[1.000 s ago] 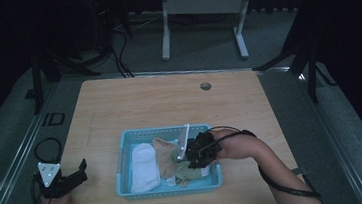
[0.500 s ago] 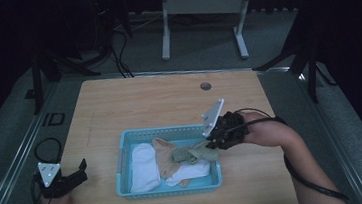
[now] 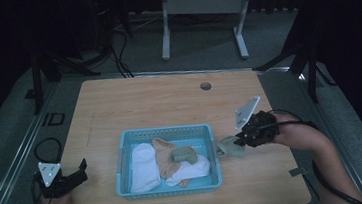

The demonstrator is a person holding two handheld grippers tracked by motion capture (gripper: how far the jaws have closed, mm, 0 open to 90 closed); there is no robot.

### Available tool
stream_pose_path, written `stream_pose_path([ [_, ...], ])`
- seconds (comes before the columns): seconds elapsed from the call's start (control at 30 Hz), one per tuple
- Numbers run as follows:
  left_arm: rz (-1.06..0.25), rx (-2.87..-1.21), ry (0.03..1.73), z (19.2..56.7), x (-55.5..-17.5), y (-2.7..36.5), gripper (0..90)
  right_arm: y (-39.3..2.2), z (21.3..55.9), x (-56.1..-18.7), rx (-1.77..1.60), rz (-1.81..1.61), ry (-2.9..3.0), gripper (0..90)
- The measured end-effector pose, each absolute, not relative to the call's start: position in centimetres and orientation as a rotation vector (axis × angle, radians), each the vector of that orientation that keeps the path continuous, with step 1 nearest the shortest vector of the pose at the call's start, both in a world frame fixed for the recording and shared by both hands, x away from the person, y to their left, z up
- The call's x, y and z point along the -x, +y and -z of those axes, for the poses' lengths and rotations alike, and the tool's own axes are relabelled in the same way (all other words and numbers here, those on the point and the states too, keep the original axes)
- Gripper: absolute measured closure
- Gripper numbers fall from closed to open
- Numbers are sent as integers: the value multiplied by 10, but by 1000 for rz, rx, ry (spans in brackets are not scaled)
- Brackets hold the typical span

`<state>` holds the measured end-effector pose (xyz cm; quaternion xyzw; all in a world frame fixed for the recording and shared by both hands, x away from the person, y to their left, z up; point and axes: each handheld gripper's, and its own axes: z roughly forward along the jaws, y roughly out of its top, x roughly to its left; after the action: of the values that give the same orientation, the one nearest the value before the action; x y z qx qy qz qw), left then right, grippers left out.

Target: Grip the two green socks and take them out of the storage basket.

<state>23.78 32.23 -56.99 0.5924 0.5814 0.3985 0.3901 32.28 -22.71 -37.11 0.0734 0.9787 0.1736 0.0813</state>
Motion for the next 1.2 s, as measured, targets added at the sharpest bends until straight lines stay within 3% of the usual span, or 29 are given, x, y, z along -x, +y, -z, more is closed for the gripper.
stream_pose_path([
  [0.8, -1014, -1513, 1480, 570, -238, 322, 3, -279, 485, -333, -504, -427, 3061, 799],
  [1.2, -1014, -1515, 1482, 570, -238, 322, 3, -282, 506, -337, -560, -379, 3087, 759],
])
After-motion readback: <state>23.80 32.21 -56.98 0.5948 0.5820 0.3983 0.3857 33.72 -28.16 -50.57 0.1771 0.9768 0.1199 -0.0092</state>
